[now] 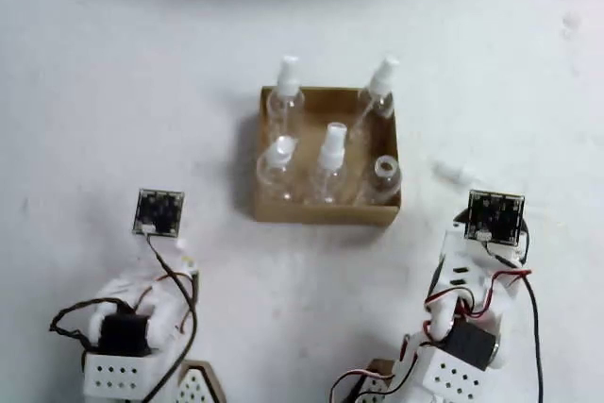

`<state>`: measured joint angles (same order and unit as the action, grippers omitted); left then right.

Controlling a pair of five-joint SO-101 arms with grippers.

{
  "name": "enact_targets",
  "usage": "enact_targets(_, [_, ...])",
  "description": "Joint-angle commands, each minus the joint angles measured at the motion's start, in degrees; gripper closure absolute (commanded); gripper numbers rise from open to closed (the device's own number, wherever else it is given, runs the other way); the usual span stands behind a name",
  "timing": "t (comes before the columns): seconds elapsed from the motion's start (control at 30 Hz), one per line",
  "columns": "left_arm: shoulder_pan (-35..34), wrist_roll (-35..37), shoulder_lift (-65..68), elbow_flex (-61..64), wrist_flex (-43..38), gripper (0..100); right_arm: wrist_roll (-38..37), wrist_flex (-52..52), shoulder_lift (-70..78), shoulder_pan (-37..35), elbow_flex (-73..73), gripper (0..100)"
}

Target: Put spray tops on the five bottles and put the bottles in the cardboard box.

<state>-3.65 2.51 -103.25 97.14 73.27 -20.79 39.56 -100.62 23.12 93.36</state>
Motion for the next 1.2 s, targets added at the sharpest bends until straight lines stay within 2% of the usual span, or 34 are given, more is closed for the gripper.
enact_targets(0.0, [0.6,-0.6,0.0,-0.1,-0.2,98,-4.0,3.7,0.0,-1.2,-7.3,88.3])
enact_targets(0.23, [0.6,-0.6,0.0,-0.1,-0.2,98,-7.6,3.6,4.8,-2.1,-12.0,88.3])
enact_targets(0.47, [0.6,-0.6,0.0,-0.1,-0.2,98,-9.1,3.9,30.4,-2.9,-30.9,88.2])
enact_targets(0.73, [0.6,-0.6,0.0,-0.1,-0.2,98,-25.9,4.4,68.8,-5.7,-51.7,88.3])
enact_targets(0.83, [0.6,-0.6,0.0,-0.1,-0.2,98,-31.0,9.5,80.8,-5.9,-60.7,88.2])
enact_targets(1.0, [0.6,-0.6,0.0,-0.1,-0.2,98,-39.0,19.3,95.5,-9.0,-72.9,88.2])
enact_targets(1.17, [0.6,-0.6,0.0,-0.1,-0.2,98,-43.9,20.3,105.1,-9.7,-79.0,88.2])
